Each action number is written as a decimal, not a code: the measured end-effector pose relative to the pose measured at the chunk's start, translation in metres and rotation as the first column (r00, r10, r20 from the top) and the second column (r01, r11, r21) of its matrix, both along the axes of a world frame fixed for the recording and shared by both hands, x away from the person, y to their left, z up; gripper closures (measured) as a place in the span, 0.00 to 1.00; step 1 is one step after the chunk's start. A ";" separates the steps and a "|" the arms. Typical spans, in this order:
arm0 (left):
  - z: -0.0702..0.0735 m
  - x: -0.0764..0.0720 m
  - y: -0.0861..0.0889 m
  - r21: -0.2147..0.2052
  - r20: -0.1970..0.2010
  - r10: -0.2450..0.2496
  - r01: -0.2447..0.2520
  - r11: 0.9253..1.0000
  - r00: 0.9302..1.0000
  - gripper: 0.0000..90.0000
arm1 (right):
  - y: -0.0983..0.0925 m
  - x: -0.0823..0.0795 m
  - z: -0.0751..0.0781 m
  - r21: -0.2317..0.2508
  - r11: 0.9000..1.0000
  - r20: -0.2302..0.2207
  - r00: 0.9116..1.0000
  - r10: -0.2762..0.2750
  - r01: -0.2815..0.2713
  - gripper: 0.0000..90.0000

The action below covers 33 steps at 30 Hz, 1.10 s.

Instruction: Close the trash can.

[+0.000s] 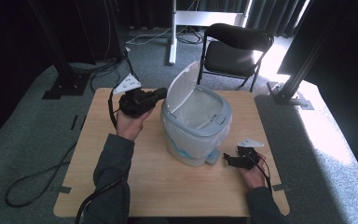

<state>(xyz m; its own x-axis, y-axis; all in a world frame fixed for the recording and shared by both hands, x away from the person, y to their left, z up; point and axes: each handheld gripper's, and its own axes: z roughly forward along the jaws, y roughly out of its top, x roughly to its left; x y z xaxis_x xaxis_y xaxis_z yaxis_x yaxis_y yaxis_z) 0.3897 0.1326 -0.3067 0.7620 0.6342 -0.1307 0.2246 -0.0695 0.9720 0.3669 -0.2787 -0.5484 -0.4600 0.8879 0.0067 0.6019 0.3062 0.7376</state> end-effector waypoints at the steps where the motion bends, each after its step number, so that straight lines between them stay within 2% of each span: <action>1: 0.000 0.000 0.000 0.002 0.000 -0.002 0.002 1.000 1.000 0.95 | 0.000 0.000 0.000 0.000 1.000 0.000 1.000 0.000 0.000 0.26; 25: 0.000 -0.002 -0.010 0.025 -0.005 -0.023 0.023 0.999 1.000 1.00 | 0.000 0.000 0.000 0.000 1.000 0.000 1.000 0.000 0.000 0.26; 33: 0.001 -0.004 -0.018 0.046 0.000 -0.054 0.054 0.997 0.999 1.00 | 0.000 0.000 0.000 0.000 1.000 0.000 1.000 0.000 0.000 0.26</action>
